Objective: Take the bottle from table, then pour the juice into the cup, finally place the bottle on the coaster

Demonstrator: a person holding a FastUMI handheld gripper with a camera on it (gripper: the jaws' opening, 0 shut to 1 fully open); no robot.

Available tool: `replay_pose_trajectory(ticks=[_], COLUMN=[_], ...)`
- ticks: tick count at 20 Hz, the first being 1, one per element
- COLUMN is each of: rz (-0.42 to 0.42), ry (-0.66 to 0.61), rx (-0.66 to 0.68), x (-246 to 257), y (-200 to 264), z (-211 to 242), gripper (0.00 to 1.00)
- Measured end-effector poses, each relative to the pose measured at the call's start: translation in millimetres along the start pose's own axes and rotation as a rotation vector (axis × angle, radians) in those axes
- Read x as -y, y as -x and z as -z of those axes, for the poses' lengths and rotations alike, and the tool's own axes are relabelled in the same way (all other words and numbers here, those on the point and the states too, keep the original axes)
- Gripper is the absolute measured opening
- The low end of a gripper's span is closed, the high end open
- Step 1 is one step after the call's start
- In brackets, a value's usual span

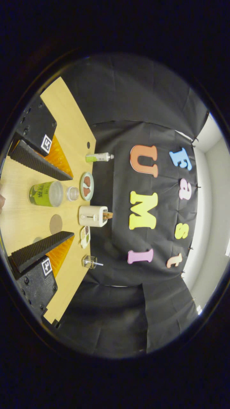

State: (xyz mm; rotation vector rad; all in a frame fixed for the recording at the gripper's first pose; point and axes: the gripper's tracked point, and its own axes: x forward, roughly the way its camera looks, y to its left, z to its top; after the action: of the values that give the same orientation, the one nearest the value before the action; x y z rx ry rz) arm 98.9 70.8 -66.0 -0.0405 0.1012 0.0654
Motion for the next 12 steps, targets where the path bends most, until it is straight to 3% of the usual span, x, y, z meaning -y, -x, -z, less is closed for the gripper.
replay_pose_trajectory(ticks=[5,12], rz=[-0.042,-0.048], ry=[-0.006,0.004], rx=[-0.095,-0.118], x=[-13.6,-23.4], y=[-31.0,-65.3], z=[32.1,60.5], gripper=[1.0,1.0])
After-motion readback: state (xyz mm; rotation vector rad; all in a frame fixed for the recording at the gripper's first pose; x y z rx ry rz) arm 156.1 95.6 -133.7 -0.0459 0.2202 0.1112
